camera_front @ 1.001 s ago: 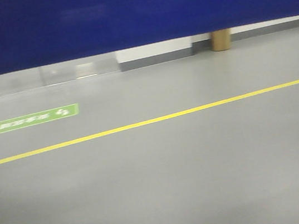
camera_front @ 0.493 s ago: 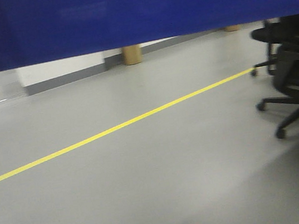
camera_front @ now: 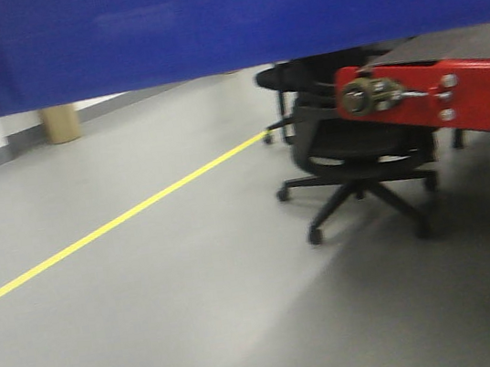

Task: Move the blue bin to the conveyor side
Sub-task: 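Carry the blue bin with both grippers while driving toward the red-framed table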

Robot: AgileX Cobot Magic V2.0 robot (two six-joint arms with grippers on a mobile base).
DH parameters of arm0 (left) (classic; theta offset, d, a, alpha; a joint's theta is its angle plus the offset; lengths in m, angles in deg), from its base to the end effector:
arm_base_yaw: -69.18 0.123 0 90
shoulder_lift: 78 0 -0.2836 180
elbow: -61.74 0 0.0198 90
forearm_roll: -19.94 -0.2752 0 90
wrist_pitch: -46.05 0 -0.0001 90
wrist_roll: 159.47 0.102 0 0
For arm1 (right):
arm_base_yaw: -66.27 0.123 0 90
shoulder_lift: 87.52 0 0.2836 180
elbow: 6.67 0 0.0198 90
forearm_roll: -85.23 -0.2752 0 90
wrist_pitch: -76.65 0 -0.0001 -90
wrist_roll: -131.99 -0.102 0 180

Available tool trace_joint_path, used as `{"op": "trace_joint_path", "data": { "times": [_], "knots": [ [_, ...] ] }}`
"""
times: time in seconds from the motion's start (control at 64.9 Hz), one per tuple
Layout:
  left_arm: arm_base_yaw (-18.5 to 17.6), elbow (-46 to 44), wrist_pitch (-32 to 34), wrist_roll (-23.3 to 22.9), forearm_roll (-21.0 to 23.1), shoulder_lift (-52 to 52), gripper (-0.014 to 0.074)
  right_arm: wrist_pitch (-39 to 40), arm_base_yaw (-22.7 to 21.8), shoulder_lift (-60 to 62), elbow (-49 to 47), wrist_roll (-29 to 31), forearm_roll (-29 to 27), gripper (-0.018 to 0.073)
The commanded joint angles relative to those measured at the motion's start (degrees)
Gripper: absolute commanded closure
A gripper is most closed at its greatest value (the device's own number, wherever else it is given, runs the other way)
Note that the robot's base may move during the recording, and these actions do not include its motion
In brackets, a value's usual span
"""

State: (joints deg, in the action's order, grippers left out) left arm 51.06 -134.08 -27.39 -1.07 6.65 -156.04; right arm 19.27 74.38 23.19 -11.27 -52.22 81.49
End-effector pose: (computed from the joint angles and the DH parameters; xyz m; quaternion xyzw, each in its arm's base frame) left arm 0.2403 -0.0550 0.4755 -0.0392 0.9191 -0.0190 0.3917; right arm 0.2233 0.0375 0.4697 -0.0277 0.8740 0.0843 0.4777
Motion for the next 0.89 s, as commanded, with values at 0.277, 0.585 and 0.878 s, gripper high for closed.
{"op": "trace_joint_path", "data": {
  "times": [0.277,0.585,0.878],
  "knots": [
    [-0.21,-0.83,3.47,0.15,-4.05,1.28,0.0615,6.36,-0.4,1.04,-0.89,0.81,2.5,0.0648],
    [-0.21,-0.83,3.47,0.15,-4.05,1.28,0.0615,6.36,-0.4,1.04,-0.89,0.81,2.5,0.0648],
    [-0.21,-0.83,3.47,0.15,-4.05,1.28,0.0615,6.36,-0.4,1.04,-0.89,0.81,2.5,0.0648]
  ]
}}
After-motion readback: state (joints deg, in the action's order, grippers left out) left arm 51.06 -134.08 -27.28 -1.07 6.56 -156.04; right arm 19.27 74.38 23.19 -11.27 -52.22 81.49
